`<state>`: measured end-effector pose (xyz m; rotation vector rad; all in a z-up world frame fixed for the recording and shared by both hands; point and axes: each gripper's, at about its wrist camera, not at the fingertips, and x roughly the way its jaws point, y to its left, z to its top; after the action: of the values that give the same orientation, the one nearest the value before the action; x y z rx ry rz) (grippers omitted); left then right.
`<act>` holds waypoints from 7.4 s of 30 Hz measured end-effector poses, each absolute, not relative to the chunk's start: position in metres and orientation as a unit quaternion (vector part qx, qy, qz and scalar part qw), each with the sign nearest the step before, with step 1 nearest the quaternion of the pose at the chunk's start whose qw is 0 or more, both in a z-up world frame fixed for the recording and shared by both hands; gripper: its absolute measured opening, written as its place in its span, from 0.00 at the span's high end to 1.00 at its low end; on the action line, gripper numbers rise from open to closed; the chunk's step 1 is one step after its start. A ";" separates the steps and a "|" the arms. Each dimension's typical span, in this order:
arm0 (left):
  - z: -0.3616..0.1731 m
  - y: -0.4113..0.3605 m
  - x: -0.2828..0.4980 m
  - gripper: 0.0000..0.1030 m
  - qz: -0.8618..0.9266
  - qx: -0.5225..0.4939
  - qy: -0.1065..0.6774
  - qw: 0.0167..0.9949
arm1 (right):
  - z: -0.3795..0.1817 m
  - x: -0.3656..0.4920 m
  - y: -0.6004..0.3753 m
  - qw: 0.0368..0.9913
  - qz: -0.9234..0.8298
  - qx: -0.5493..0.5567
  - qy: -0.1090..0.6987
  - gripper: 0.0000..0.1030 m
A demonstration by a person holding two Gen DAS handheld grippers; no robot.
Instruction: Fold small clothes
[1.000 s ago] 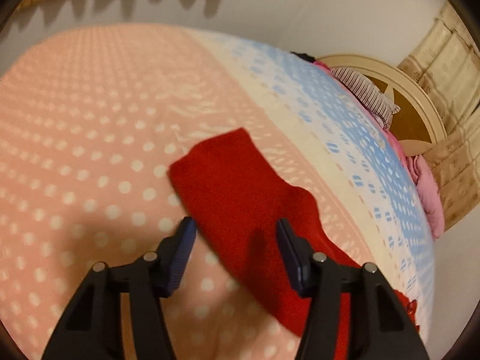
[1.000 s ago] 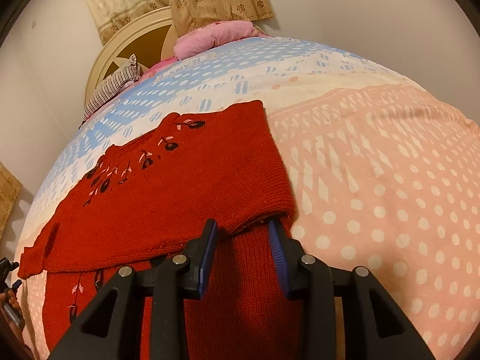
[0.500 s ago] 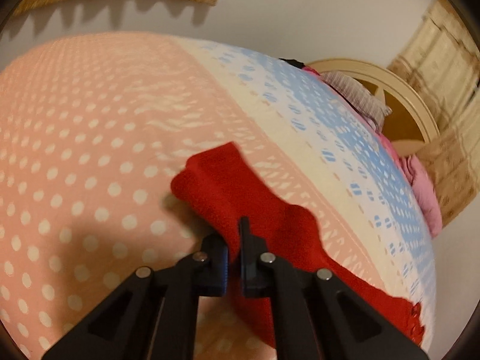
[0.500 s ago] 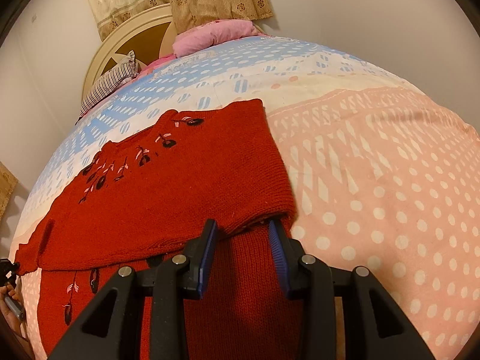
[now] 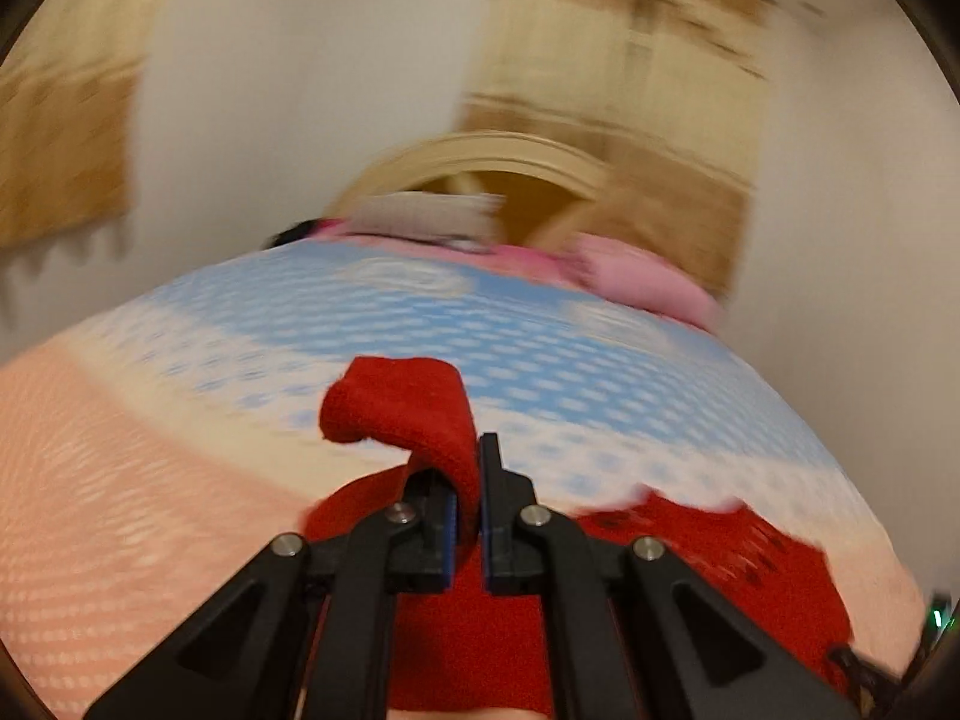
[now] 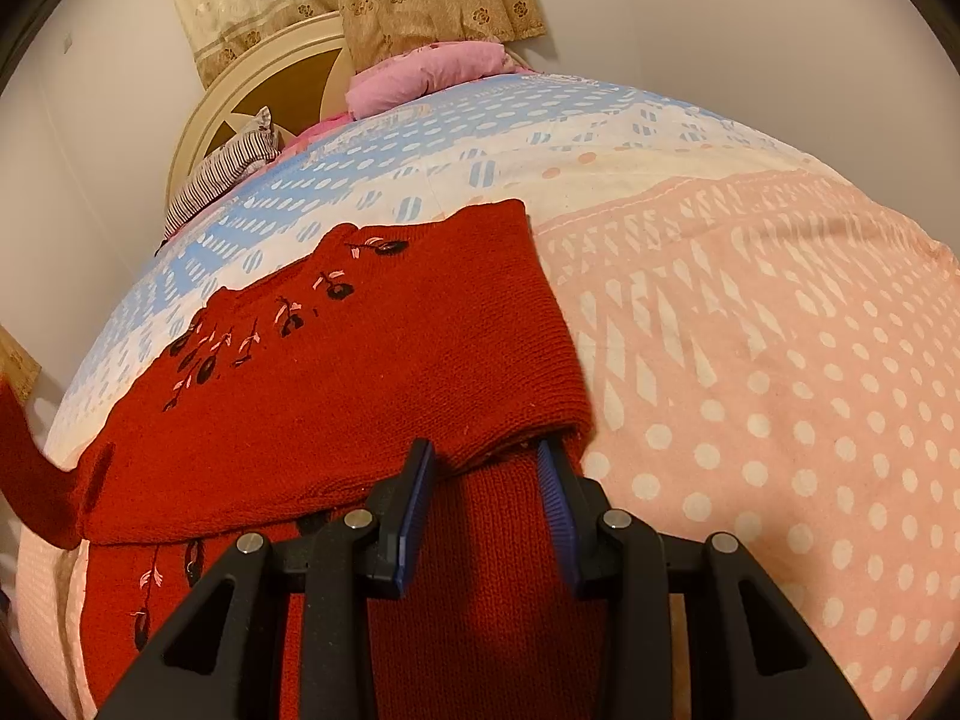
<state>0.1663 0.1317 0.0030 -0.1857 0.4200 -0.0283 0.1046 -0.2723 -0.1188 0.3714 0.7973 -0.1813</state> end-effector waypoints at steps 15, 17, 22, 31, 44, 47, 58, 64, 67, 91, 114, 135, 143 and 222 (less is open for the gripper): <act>-0.097 -0.056 0.186 0.90 -0.128 0.054 0.389 0.911 | -0.119 0.103 -0.276 0.901 -0.079 0.196 0.380 0.64; -0.097 -0.048 0.176 0.66 -0.136 0.037 0.397 0.907 | -0.119 0.103 -0.276 0.901 -0.079 0.197 0.379 0.64; -0.078 0.004 0.140 0.20 -0.099 -0.010 0.342 0.934 | -0.119 0.102 -0.277 0.901 -0.077 0.201 0.377 0.64; -0.103 0.098 0.111 0.18 0.015 -0.126 0.374 0.919 | -0.082 0.083 -0.257 0.911 -0.031 0.233 0.338 0.47; -0.122 0.106 0.144 0.18 0.057 -0.147 0.416 0.896 | -0.076 0.126 -0.181 0.908 0.031 0.159 0.386 0.33; -0.127 0.108 0.150 0.15 0.069 -0.155 0.420 0.892 | -0.089 0.140 -0.183 0.901 0.028 0.161 0.401 0.33; -0.134 0.119 0.146 0.07 0.073 -0.185 0.416 0.887 | -0.101 0.187 -0.122 0.898 0.055 0.025 0.437 0.90; -0.135 0.121 0.147 0.05 0.080 -0.187 0.417 0.886 | -0.009 0.184 -0.124 0.942 0.049 0.003 0.333 0.90; -0.136 0.124 0.147 0.05 0.082 -0.193 0.417 0.884 | 0.033 0.184 -0.133 0.957 0.037 -0.015 0.287 0.90; -0.139 0.126 0.150 0.04 0.094 -0.195 0.417 0.883 | -0.101 0.192 -0.283 0.899 -0.068 0.054 0.428 0.64; -0.140 0.119 0.155 0.00 0.103 -0.169 0.425 0.883 | -0.114 0.195 -0.262 0.901 -0.091 0.004 0.424 0.60; -0.102 0.087 0.090 0.02 0.050 -0.062 0.380 0.921 | 0.024 -0.046 -0.286 0.954 -0.114 0.020 0.275 0.54; -0.053 0.062 0.033 0.02 0.013 0.024 0.315 0.949 | 0.016 -0.102 -0.279 0.951 -0.095 0.036 0.293 0.46; -0.125 0.077 -0.076 0.51 -0.212 -0.041 0.425 0.879 | -0.101 -0.154 -0.276 0.891 -0.019 0.148 0.429 0.44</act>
<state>-0.0760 0.0768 -0.1250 -0.0856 0.8854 -0.4414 -0.1541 -0.2764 -0.1009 0.3079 0.8904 -0.0404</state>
